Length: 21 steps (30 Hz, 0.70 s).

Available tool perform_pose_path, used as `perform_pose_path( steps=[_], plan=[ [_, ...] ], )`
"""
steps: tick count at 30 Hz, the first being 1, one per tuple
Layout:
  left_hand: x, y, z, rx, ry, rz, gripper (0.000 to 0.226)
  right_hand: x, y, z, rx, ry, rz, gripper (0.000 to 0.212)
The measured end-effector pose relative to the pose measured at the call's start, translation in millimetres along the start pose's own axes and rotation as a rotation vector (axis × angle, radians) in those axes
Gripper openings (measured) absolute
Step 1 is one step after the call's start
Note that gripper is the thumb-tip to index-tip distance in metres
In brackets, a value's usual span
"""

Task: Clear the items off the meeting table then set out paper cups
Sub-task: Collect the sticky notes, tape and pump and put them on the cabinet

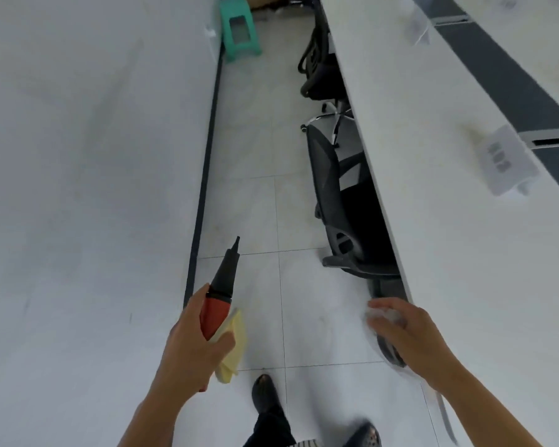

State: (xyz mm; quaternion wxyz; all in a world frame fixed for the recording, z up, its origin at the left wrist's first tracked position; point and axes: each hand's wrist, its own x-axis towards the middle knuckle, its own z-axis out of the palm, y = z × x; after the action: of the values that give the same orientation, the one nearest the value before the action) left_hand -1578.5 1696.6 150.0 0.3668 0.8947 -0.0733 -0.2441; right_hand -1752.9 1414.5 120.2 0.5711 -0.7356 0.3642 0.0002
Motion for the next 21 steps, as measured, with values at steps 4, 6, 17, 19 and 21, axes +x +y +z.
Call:
perform_pose_path(
  steps=[4, 6, 17, 19, 21],
  plan=[
    [31.7, -33.2, -63.7, -0.079, 0.050, -0.013, 0.082, 31.8, -51.5, 48.1, -0.094, -0.026, 0.003, 0.016],
    [53.1, -47.0, -95.7, -0.136, 0.078, -0.023, 0.082, 49.2, -80.1, 77.7, -0.107, -0.057, -0.014, 0.017],
    [205.8, -40.0, -144.3, -0.147, 0.015, -0.025, 0.082, 168.4, -172.8, 129.5, -0.165, -0.111, -0.023, 0.016],
    [245.3, -30.0, -148.9, -0.134, 0.011, -0.029, 0.082, 206.3, -183.4, 125.9, -0.179, -0.075, -0.020, 0.018],
    [286.6, -16.1, -158.4, -0.118, 0.016, -0.033, 0.081, 250.7, -199.4, 124.5, -0.171, -0.041, -0.015, 0.020]
  ],
)
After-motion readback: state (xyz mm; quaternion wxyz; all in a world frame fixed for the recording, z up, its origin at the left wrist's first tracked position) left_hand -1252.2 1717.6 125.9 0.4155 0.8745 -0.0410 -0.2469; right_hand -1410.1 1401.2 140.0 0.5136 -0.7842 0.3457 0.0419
